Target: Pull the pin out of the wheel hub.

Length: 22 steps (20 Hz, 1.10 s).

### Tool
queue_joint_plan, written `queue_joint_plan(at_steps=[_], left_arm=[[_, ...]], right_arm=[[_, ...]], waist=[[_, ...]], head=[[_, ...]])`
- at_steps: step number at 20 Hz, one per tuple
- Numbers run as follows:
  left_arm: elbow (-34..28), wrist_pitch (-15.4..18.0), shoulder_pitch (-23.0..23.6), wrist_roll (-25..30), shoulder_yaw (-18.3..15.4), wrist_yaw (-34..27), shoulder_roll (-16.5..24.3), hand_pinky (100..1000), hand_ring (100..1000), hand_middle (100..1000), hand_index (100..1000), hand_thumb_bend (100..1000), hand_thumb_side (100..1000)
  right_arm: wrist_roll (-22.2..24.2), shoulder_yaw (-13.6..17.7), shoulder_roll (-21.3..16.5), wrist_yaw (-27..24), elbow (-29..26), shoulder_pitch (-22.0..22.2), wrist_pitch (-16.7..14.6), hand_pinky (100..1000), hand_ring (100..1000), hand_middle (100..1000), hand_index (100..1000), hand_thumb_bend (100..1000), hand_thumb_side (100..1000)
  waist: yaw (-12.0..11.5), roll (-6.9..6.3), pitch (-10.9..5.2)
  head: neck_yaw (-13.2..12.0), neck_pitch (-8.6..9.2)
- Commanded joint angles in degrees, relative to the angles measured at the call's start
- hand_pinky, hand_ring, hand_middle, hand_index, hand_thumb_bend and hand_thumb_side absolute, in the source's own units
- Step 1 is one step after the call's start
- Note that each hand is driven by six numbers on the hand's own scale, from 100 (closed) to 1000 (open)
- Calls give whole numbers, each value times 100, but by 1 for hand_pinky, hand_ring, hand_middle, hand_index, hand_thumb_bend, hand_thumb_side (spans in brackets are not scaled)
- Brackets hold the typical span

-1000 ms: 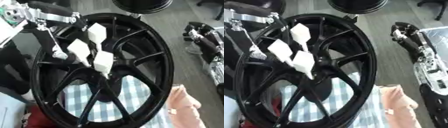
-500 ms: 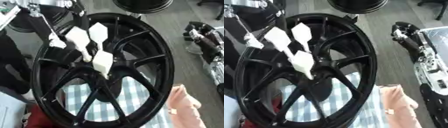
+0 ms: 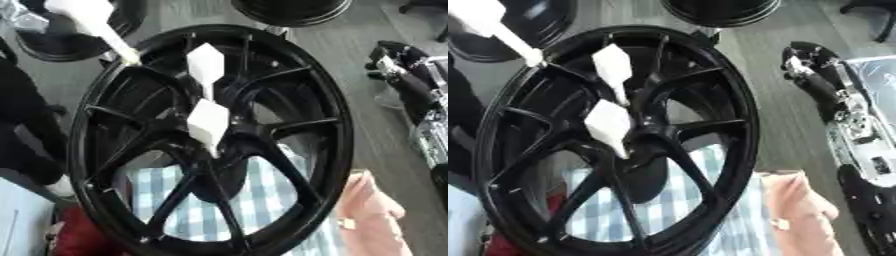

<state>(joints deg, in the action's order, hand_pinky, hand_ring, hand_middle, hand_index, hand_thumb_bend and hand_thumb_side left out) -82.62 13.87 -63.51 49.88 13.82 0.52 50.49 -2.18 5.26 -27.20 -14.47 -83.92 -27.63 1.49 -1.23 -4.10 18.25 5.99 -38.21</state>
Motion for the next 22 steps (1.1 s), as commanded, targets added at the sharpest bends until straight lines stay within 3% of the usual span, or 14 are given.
queue_joint_plan(at_steps=[1,7,12,14,15,16,17,18,19,22], left_arm=[[-46,63,220,-102,-530,97,655,691,553,289,253,375,100],[125,-52,1077,-530,-1105,-93,1476,696,562,316,293,373,100],[328,-107,1862,-797,-1523,-197,1754,721,595,420,376,402,100],[401,-126,2187,-886,-1687,-192,1800,779,704,578,520,416,100],[450,-158,2355,-899,-1768,-198,1814,810,768,670,660,471,100],[480,-192,2531,-915,-1852,-206,1833,825,795,713,710,504,100],[484,-223,2698,-939,-1932,-206,1855,838,822,756,752,528,182],[472,-249,2866,-985,-2024,-201,1876,858,851,799,807,572,355],[452,-270,3026,-1055,-2114,-202,1891,865,859,812,838,568,472],[363,-302,3347,-1237,-2254,-252,1914,862,857,813,852,548,530]], right_arm=[[-82,124,-250,-58,-72,-41,-39,736,705,660,782,204,355],[-163,201,-313,-107,-92,-44,-77,736,705,660,782,202,353],[-201,240,-341,-129,-95,-33,-98,736,705,660,782,201,351],[-212,253,-349,-134,-96,-33,-104,736,705,659,782,201,350],[-214,254,-349,-137,-97,-37,-107,736,705,659,782,200,350],[-213,252,-346,-140,-98,-43,-108,736,705,659,782,200,350],[-210,249,-341,-142,-100,-51,-108,736,705,659,782,200,349],[-206,244,-336,-144,-101,-59,-108,736,705,659,782,200,349],[-201,239,-330,-145,-102,-68,-107,736,705,659,782,199,349],[-189,228,-321,-147,-104,-88,-106,736,705,659,782,199,348]], waist=[[-49,39,-102],[-166,103,-82],[-189,126,-85],[-187,131,-86],[-178,131,-88],[-166,131,-92],[-151,132,-95],[-137,133,-98],[-123,134,-100],[-91,138,-102]], head=[[119,10],[197,62],[240,81],[254,79],[244,76],[231,74],[218,76],[204,80],[190,84],[165,98]])
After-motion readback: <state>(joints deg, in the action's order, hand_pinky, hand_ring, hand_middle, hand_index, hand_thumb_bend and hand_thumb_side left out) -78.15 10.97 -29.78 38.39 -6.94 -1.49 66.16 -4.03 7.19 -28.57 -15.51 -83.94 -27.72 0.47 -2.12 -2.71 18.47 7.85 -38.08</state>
